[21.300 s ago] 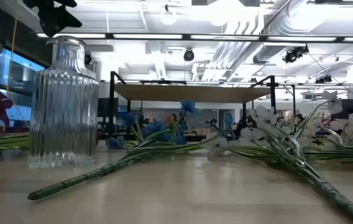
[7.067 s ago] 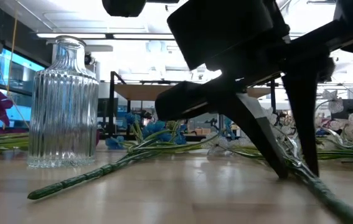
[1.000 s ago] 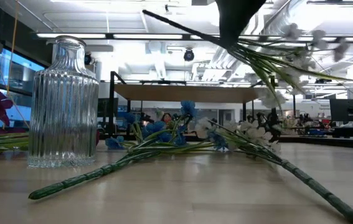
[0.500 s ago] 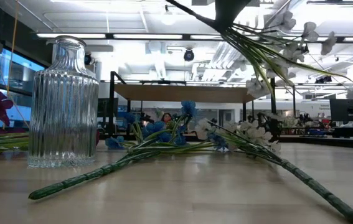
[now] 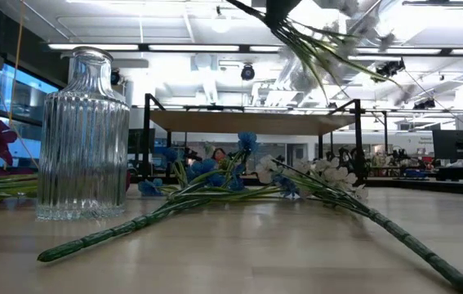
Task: Pick and place flowers into a vace then onto a shelf
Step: Put the left white flowers into the right transparent vase
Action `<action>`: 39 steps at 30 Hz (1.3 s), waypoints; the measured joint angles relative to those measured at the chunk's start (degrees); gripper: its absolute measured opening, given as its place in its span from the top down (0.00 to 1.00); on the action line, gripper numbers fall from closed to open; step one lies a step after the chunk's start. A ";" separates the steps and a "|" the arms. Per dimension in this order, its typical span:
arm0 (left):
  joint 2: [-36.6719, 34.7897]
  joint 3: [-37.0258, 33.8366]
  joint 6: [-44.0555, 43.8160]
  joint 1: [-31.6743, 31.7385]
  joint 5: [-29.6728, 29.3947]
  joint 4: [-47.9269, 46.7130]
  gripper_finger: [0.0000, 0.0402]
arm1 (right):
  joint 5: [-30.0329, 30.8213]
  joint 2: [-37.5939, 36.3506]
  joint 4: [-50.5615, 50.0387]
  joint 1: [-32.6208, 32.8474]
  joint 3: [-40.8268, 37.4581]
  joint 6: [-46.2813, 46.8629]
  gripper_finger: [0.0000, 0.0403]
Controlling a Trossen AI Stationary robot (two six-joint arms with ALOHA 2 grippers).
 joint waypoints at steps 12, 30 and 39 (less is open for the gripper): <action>-0.03 0.00 -1.51 -0.01 0.04 5.69 0.38 | 20.64 -0.14 -0.03 -1.37 0.04 -16.18 1.00; -0.01 0.00 -1.77 0.00 -0.17 11.23 0.38 | 39.72 -1.46 4.35 -3.87 12.22 -35.10 1.00; -0.01 0.00 -1.49 0.00 -3.84 11.12 0.38 | 39.61 -1.22 4.17 -3.87 12.22 -38.53 1.00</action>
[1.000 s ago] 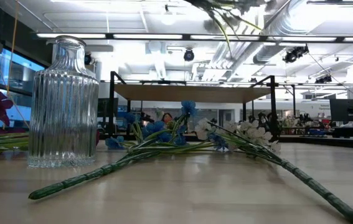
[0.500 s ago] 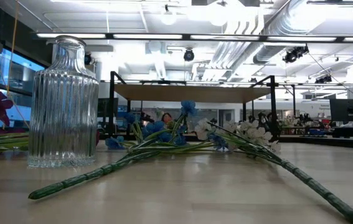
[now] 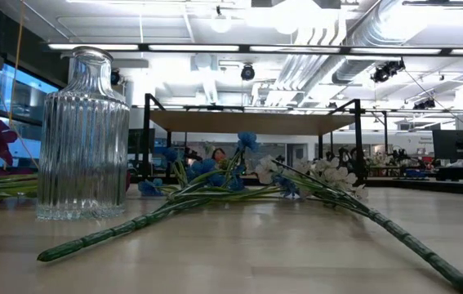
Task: Pick and place flowers into a vace then onto a shelf
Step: Put the left white flowers into the right transparent vase
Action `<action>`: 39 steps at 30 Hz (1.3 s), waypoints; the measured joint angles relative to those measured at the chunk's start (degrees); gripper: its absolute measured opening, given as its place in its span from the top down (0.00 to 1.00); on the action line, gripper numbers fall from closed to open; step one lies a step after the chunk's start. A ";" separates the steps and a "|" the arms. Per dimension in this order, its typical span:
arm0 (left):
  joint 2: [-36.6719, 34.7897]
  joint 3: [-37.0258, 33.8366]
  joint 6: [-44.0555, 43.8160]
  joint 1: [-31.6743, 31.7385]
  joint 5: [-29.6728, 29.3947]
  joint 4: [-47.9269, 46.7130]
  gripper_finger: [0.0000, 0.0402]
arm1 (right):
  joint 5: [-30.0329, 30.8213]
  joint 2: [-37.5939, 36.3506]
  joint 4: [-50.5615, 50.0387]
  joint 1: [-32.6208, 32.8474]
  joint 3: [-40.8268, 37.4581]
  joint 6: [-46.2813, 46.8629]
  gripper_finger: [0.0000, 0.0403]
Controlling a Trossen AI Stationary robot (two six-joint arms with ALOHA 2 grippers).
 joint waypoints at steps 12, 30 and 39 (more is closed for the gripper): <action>3.73 0.01 4.94 0.02 -3.89 12.71 0.38 | -0.12 0.04 0.94 -1.52 -1.17 -5.22 1.00; 10.61 0.00 12.52 0.98 -17.22 12.91 0.38 | -0.35 0.17 3.03 -2.39 -7.93 -7.36 1.00; 12.22 -0.04 12.04 8.14 -8.89 13.15 0.38 | -0.02 0.17 3.43 0.35 -7.93 -7.31 1.00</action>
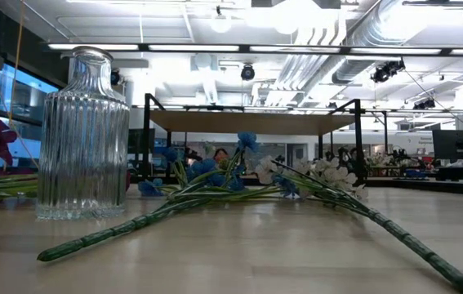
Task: Pick and place flowers into a vace then onto a shelf
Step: Put the left white flowers into the right transparent vase
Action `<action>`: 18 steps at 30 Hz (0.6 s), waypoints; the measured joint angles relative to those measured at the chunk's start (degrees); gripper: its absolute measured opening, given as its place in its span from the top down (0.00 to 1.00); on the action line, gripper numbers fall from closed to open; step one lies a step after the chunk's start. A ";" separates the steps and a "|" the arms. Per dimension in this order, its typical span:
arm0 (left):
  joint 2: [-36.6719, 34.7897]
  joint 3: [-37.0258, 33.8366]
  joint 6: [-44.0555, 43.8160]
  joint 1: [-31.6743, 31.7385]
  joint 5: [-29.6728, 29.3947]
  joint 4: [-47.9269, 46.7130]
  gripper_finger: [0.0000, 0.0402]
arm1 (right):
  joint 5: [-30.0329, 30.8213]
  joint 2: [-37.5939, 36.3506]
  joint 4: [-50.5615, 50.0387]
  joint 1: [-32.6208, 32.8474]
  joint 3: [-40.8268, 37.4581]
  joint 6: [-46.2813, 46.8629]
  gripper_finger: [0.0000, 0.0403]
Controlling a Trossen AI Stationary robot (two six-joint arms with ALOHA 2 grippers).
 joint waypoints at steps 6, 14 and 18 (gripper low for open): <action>1.50 0.01 0.39 2.89 3.67 -1.00 0.38 | 0.05 0.00 0.40 1.52 0.84 0.47 1.00; 5.55 0.01 -1.82 3.98 5.39 -0.52 0.38 | 0.21 -0.43 0.85 2.22 1.08 1.24 1.00; 5.79 0.02 -3.03 3.93 5.57 0.02 0.38 | 0.09 -0.44 0.63 2.28 1.07 1.17 1.00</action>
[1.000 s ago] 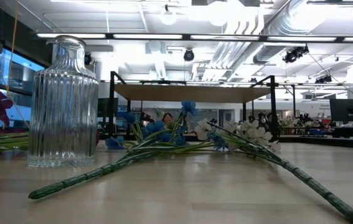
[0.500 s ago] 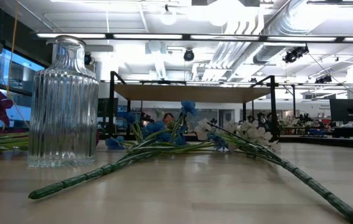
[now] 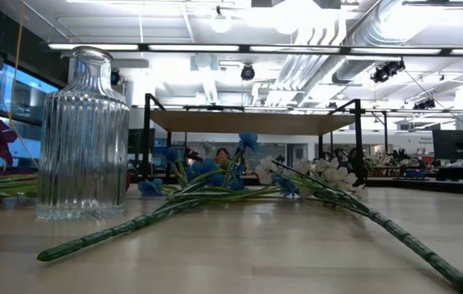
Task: Pick and place flowers into a vace then onto a shelf
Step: Put the left white flowers into the right transparent vase
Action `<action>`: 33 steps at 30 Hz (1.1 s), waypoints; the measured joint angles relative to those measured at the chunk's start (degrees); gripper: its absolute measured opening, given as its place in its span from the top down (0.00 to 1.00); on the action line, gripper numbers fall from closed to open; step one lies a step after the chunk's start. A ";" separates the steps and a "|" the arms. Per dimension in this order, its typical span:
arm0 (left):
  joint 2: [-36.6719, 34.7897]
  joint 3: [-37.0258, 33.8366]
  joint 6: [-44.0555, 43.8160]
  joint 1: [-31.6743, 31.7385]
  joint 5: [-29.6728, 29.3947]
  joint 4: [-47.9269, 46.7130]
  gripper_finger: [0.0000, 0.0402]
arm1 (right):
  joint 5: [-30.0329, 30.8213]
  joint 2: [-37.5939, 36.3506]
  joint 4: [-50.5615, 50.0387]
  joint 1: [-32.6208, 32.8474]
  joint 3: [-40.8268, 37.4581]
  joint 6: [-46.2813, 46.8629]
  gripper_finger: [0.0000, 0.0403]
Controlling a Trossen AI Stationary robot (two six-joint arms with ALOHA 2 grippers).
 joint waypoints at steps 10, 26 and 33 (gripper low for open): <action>0.00 0.00 -0.22 0.02 -0.27 0.07 0.38 | -0.02 0.00 0.22 0.09 0.00 -0.11 1.00; 2.54 0.02 -0.07 3.37 4.35 3.53 0.38 | -0.07 0.00 0.87 0.09 -0.02 -0.09 1.00; 3.61 0.02 -0.16 3.34 5.74 3.94 0.38 | -0.07 0.00 0.87 0.09 -0.02 -0.07 1.00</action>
